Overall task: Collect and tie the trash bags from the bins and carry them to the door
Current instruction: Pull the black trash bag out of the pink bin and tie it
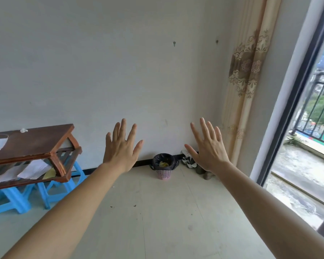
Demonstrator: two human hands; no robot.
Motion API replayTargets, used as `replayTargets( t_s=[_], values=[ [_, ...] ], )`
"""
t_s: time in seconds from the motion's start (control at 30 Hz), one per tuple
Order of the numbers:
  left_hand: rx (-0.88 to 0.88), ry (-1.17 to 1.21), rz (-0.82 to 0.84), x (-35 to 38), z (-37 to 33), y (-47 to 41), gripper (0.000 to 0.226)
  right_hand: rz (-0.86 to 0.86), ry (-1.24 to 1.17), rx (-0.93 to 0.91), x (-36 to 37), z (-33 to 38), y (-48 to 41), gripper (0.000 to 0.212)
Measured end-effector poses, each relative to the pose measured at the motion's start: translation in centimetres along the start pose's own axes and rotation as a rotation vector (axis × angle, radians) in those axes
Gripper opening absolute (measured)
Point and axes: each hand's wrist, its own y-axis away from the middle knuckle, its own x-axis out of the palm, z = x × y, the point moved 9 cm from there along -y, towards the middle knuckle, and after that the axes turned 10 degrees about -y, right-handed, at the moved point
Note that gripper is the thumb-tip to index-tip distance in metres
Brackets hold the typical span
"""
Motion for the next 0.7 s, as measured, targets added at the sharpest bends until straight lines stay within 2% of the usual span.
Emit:
replayTargets(
  t_s=[0.23, 0.4, 0.53, 0.7],
  values=[
    [-0.051, 0.128, 0.001, 12.0, 4.5, -15.6, 0.066, 0.031, 0.011, -0.019, 12.3, -0.2, -16.0, 0.076],
    [-0.003, 0.094, 0.027, 17.8, 7.4, -29.5, 0.068, 0.038, -0.017, 0.029, 17.7, -1.9, -28.3, 0.075],
    [0.042, 0.11, 0.063, 22.8, 6.2, -39.2, 0.067, 0.054, 0.032, 0.012, 21.9, -4.9, -35.5, 0.072],
    [0.107, 0.106, 0.205, 34.4, 2.0, -47.3, 0.065, 0.15, 0.031, 0.094, 32.7, -11.6, -41.3, 0.073]
  ],
)
